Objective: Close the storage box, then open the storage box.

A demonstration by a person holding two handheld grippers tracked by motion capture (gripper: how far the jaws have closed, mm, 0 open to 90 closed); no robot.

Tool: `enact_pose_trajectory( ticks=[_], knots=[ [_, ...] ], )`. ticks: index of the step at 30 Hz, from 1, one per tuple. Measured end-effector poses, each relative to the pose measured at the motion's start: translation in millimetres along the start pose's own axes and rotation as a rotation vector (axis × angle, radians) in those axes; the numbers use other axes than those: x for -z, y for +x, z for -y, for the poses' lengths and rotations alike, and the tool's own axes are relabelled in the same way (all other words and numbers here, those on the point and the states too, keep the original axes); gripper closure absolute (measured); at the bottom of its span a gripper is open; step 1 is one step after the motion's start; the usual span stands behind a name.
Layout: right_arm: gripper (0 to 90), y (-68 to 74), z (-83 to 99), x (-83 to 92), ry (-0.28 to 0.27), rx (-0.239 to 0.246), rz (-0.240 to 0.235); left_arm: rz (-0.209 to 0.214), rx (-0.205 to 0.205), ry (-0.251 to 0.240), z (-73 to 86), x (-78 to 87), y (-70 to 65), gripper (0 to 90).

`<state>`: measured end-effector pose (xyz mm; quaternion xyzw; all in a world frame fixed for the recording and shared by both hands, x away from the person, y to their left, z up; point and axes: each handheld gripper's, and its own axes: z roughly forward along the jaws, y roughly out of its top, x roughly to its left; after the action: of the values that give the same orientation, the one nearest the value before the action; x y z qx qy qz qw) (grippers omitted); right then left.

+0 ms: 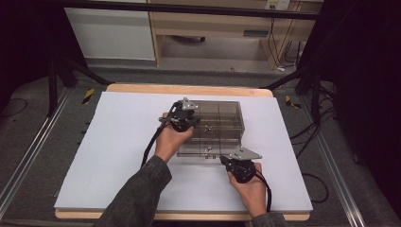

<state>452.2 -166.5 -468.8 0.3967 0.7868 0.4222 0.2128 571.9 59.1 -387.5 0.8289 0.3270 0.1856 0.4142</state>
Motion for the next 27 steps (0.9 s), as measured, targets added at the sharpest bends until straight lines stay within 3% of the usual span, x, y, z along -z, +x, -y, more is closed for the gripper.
enact_pose_trajectory(
  ticks=[5, 27],
  knots=[
    [90.0, -9.4, 0.1, -2.0, -0.001, -0.019, 0.015, 0.004, -0.001, 0.002, 0.2, 0.6, 0.4, 90.0],
    [90.0, -14.9, -8.4, -7.2, -0.004, -0.02, 0.027, 0.004, -0.001, 0.006, -0.4, 0.6, 0.5, 90.0]
  ],
)
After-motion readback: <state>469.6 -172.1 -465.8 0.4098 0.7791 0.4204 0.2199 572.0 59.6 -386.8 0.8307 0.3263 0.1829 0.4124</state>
